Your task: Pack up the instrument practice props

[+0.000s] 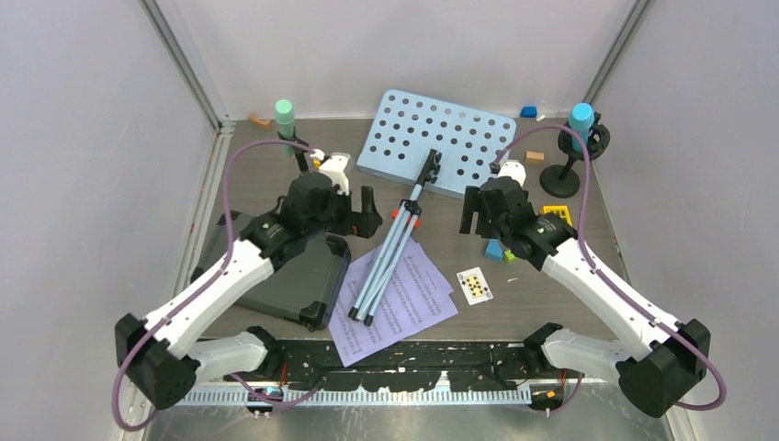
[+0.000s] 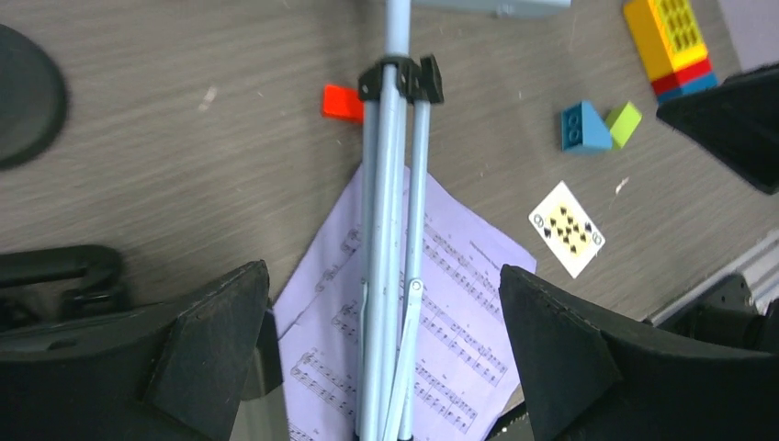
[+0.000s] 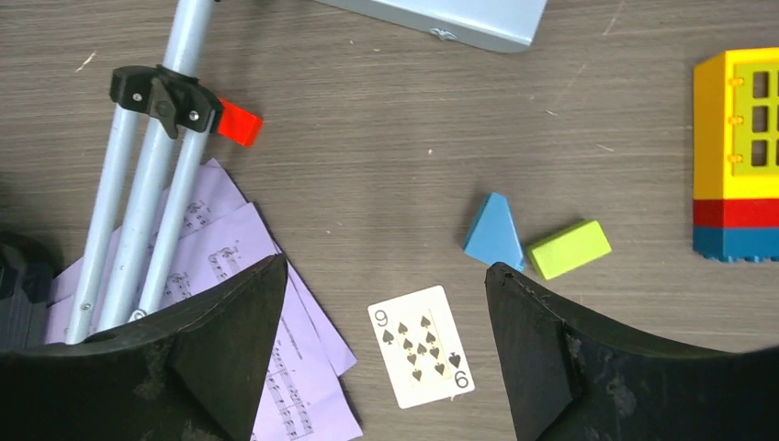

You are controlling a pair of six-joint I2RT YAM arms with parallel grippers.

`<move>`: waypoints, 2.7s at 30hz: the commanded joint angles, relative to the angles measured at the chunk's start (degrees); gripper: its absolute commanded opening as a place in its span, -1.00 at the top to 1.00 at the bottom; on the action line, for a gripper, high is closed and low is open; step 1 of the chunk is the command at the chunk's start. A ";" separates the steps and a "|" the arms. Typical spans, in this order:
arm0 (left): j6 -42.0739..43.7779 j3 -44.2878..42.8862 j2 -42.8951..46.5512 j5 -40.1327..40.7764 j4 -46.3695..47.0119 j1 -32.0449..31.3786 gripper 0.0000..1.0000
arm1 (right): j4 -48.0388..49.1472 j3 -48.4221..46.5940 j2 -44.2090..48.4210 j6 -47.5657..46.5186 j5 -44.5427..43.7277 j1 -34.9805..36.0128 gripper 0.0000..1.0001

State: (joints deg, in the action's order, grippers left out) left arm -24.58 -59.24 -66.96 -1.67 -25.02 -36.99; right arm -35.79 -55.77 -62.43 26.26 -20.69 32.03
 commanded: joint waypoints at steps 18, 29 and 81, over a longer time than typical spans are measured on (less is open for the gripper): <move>-1.51 -0.65 10.19 29.54 1.29 9.97 -0.99 | -0.77 4.63 8.86 1.41 11.80 0.13 -0.64; -3.28 -7.09 -4.43 28.12 15.64 17.36 -0.99 | -0.79 7.17 10.48 1.56 11.31 0.12 -0.64; 8.43 -17.56 -30.83 42.80 29.77 19.15 -0.03 | -0.56 9.11 8.57 -0.59 11.68 0.11 -0.64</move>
State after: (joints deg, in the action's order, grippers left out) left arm -17.54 -73.97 -97.41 39.46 2.72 -18.20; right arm -37.80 -46.33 -54.04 26.61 -9.10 32.03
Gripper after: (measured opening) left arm 0.538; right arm 0.822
